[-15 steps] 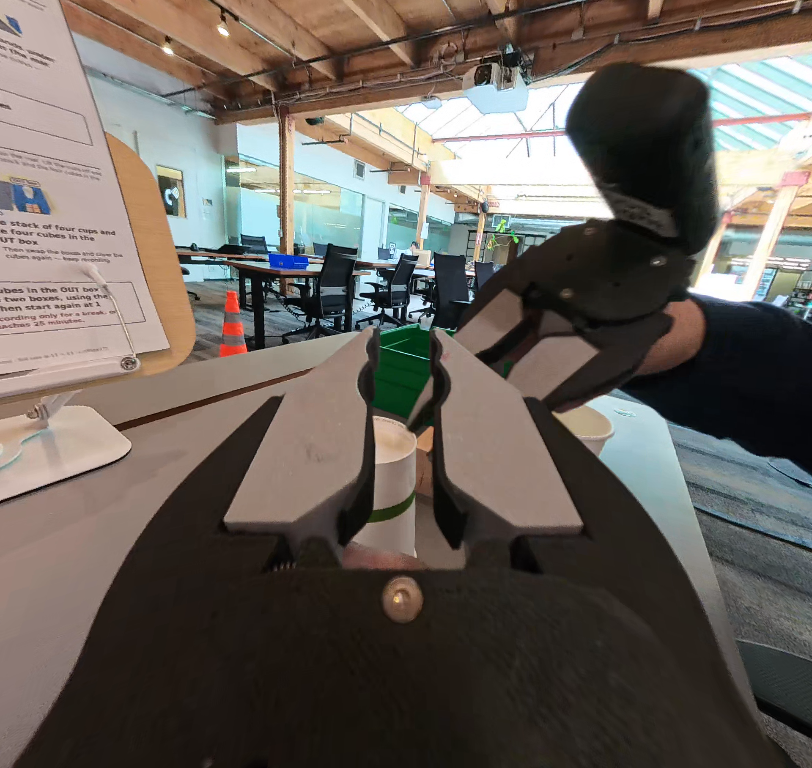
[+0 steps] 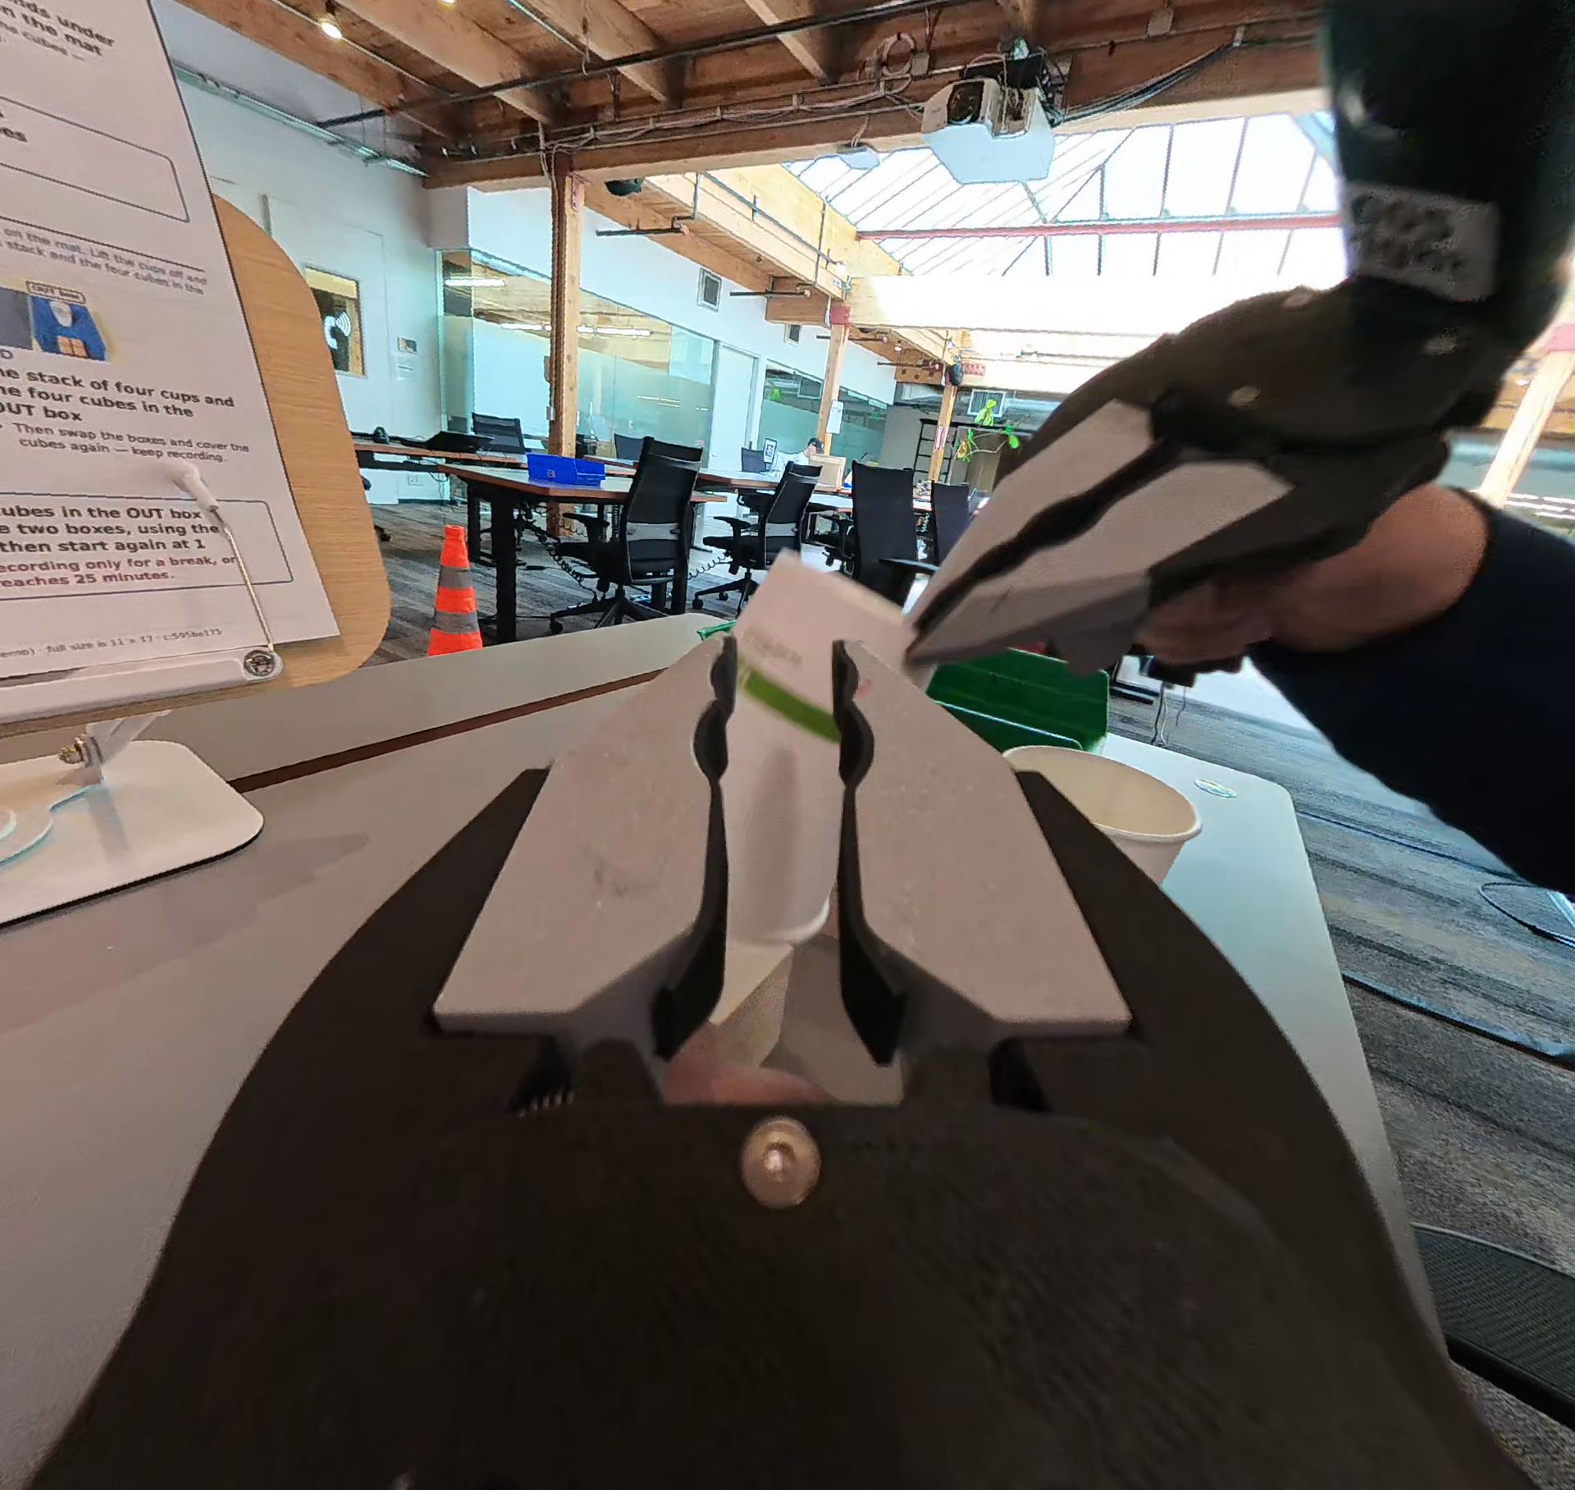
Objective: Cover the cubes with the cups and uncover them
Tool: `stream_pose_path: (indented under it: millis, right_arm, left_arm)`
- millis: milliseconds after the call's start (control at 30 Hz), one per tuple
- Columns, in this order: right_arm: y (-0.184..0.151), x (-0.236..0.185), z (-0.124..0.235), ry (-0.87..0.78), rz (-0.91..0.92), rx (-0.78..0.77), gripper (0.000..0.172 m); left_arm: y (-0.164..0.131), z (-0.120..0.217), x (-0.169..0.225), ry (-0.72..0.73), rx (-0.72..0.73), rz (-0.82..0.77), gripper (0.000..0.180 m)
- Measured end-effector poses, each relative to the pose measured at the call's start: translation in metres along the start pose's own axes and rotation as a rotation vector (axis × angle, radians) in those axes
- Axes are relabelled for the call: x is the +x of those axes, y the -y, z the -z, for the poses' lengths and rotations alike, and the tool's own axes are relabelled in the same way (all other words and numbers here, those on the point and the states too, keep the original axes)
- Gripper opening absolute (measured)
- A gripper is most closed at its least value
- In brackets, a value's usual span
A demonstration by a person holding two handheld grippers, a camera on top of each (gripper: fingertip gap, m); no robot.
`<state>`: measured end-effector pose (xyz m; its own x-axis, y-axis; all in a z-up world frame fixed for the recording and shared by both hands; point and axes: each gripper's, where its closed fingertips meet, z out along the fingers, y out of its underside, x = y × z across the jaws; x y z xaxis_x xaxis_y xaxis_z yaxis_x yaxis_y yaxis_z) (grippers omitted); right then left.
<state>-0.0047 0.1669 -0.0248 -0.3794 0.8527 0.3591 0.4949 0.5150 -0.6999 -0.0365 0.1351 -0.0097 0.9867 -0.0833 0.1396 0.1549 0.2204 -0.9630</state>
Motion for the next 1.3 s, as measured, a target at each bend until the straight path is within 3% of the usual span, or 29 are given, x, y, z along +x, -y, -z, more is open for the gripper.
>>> stream_pose_path:
  millis: [200,400,500,533,667,900,1033,1167,1300]
  right_arm:
    - [0.027,0.006,0.083,-0.075,-0.088,0.280,0.000]
    - [0.031,-0.014,0.123,-0.110,-0.068,0.429,0.000]
    - [0.026,-0.032,0.126,-0.049,-0.075,0.449,0.000]
    - [0.022,-0.035,0.125,-0.045,-0.076,0.442,0.000]
    - [-0.004,-0.045,0.119,-0.009,-0.073,0.421,0.000]
    - [-0.047,-0.067,0.095,0.116,-0.096,0.268,0.000]
    - [-0.068,-0.086,0.079,0.170,-0.004,0.118,0.003]
    - [-0.046,-0.089,0.096,0.217,0.020,0.180,0.005]
    - [-0.018,-0.098,0.107,0.281,0.063,0.212,0.023]
  left_arm:
    - [0.004,0.001,0.009,-0.053,0.030,0.017,0.020]
    - [0.001,0.005,0.064,-0.419,0.012,0.173,0.025]
    - [-0.005,0.007,0.082,-0.491,-0.007,0.123,0.026]
    - [-0.007,0.009,0.089,-0.518,-0.008,0.089,0.016]
    - [-0.007,0.011,0.090,-0.491,0.005,-0.049,0.008]
    - [0.010,0.020,0.095,-0.549,0.090,-0.014,0.006]
    - [0.001,0.021,0.099,-0.570,0.041,-0.044,0.001]
    - [-0.017,0.026,0.120,-0.663,-0.038,-0.133,0.001]
    - [-0.045,0.046,0.154,-0.841,-0.144,-0.290,0.001]
